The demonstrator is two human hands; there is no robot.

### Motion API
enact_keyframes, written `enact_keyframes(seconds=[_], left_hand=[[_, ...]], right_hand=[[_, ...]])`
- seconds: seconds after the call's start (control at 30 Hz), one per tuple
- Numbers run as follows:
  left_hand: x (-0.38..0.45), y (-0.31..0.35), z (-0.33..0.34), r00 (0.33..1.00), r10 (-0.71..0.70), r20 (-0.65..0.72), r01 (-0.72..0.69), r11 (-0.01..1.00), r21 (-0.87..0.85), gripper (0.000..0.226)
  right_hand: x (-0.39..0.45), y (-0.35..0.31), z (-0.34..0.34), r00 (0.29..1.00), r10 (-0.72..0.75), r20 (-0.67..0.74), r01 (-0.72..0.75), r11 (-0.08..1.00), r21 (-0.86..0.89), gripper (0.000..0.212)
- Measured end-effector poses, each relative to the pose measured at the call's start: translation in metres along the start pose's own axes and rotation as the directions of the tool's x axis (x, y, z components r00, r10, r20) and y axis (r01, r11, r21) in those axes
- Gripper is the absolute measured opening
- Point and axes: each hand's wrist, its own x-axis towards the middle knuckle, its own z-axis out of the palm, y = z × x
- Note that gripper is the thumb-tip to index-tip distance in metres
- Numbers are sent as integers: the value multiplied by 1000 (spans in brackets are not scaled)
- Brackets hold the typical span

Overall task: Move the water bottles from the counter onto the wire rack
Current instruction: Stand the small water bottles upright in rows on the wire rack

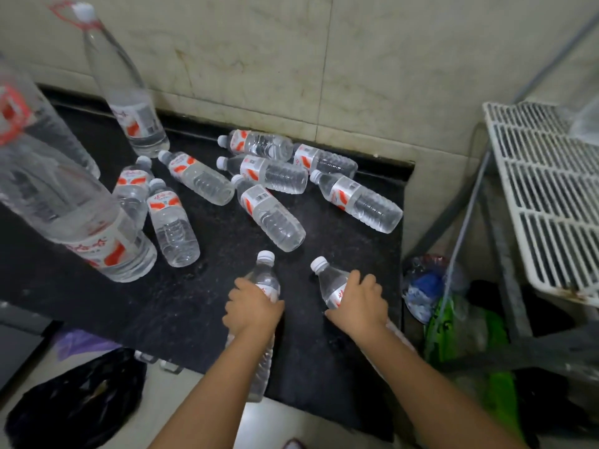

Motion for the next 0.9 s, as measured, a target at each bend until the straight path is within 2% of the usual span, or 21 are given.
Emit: enact_keyframes(seconds=[0.13,0.27,0.43,0.53,0.63,0.77,0.9], left_hand=[[3,-3,-4,999,25,24,-25,1000,-6,75],[-4,-6,-7,993,110,36,-110,994,-10,70],[-19,15,-32,962,254,-101,-262,961,-85,69],[-26,40,-61,905,346,-246,-391,906,-161,71],[-34,70,-91,820,423,-387,-517,836,-182,77],[-46,113,-118,732,429,-529,-613,753,-237,78],[-73,161,-125,661,437,-610,-699,655,-287,75]], right_hand=[[1,-1,-2,1000,-18,5,18,999,-27,70],[0,1,-9,1000,-15,23,14,999,52,67],[-2,-8,-37,998,-10,-57,24,971,238,72],[8,-19,-74,986,-58,-158,107,941,322,75],[19,-29,-125,950,-92,-298,210,895,393,75],[26,-29,-200,859,-61,-509,328,829,453,71],[23,2,-262,755,-4,-656,424,766,484,72]])
